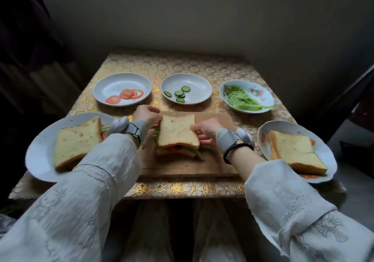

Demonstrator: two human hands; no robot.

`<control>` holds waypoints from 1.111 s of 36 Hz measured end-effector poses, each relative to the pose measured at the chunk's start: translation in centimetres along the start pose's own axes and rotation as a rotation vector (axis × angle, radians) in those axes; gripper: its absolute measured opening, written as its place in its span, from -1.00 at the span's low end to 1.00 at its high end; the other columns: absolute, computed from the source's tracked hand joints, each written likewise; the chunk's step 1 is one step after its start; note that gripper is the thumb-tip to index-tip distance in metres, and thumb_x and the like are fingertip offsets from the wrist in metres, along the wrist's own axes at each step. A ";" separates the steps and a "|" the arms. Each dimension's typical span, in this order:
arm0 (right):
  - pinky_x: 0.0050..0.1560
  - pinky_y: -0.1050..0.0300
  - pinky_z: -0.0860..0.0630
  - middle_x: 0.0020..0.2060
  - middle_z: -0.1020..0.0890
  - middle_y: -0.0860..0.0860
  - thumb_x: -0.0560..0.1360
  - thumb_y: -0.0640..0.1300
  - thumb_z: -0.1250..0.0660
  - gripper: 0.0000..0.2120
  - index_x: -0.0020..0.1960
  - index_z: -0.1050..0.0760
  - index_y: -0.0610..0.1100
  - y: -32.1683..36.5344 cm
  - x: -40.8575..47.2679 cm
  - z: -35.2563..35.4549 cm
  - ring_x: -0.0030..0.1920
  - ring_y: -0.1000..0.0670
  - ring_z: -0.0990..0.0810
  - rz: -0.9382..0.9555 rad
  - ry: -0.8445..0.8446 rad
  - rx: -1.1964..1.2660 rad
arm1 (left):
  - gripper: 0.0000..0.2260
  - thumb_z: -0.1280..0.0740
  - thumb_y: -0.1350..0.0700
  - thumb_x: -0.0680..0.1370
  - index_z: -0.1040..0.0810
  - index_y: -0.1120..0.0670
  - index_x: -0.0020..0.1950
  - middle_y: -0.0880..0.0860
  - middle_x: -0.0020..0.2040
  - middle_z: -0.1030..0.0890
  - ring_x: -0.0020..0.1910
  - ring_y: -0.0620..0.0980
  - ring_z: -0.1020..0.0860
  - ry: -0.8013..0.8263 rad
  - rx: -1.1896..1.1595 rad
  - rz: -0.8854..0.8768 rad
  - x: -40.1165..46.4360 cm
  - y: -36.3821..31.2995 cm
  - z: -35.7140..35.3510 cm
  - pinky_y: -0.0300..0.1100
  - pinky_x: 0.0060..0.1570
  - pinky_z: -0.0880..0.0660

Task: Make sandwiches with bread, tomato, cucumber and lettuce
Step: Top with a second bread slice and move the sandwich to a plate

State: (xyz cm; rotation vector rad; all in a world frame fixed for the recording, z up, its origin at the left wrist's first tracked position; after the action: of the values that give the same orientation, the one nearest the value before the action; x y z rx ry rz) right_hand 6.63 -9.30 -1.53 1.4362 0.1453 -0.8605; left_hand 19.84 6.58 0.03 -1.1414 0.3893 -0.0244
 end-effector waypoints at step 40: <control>0.15 0.14 -0.32 0.45 -0.32 -0.17 0.58 -0.04 -0.16 -0.46 0.48 -0.20 -0.25 1.6 1.7 -2.1 0.44 -0.15 -0.34 -0.030 -0.093 -0.306 | -0.63 -0.22 0.03 0.60 -0.31 0.14 0.36 0.09 -0.19 -0.37 -0.03 0.06 -0.45 0.212 0.034 0.365 -4.9 1.4 -1.3 -0.06 0.01 -0.47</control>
State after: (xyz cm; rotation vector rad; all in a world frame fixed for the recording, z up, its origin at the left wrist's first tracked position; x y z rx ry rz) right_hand 9.60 -8.33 -1.58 1.1094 0.2191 -0.8863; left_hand 14.67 7.09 -0.24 -1.0234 0.7789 0.1688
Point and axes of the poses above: each hand's wrist, its own x-axis towards the middle knuckle, its own z-axis out of the back of the hand, y = z × x, the point moved 8 cm from there along x, towards the middle knuckle
